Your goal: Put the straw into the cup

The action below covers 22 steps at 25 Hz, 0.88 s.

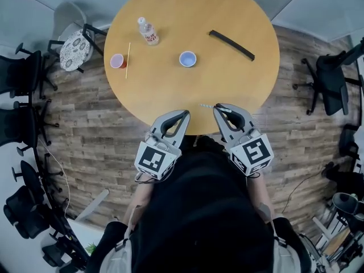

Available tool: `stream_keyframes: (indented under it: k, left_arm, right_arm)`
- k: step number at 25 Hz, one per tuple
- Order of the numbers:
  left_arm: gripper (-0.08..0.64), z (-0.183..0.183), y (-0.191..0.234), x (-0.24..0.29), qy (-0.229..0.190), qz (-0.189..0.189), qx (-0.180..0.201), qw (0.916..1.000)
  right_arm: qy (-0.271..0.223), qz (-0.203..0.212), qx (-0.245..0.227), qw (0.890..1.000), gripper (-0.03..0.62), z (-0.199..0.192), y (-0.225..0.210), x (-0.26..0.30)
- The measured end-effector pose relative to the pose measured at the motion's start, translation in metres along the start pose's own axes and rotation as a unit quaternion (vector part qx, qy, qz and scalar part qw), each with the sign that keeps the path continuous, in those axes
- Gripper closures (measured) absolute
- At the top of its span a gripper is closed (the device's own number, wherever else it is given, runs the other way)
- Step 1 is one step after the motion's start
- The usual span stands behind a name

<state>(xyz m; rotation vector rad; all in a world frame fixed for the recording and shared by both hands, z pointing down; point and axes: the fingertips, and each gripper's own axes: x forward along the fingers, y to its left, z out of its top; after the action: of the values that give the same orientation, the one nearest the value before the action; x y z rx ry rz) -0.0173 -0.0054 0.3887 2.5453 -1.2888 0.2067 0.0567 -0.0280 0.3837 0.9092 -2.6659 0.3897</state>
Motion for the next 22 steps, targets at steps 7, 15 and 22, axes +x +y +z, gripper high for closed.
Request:
stream_keyframes:
  k: [7, 15, 22]
  left_arm:
    - [0.551, 0.0, 0.041, 0.007, -0.004, -0.021, 0.01, 0.9997]
    - [0.549, -0.003, 0.065, 0.012, 0.004, -0.031, 0.004, 0.9995]
    - [0.55, 0.0, 0.08, 0.017, 0.009, -0.048, 0.004, 0.9988]
  right_arm:
    - [-0.004, -0.022, -0.017, 1.0, 0.563, 0.018, -0.003, 0.037]
    - [0.001, -0.044, 0.001, 0.999, 0.563, 0.018, -0.012, 0.062]
    - [0.003, -0.063, 0.009, 0.998, 0.563, 0.025, -0.029, 0.091]
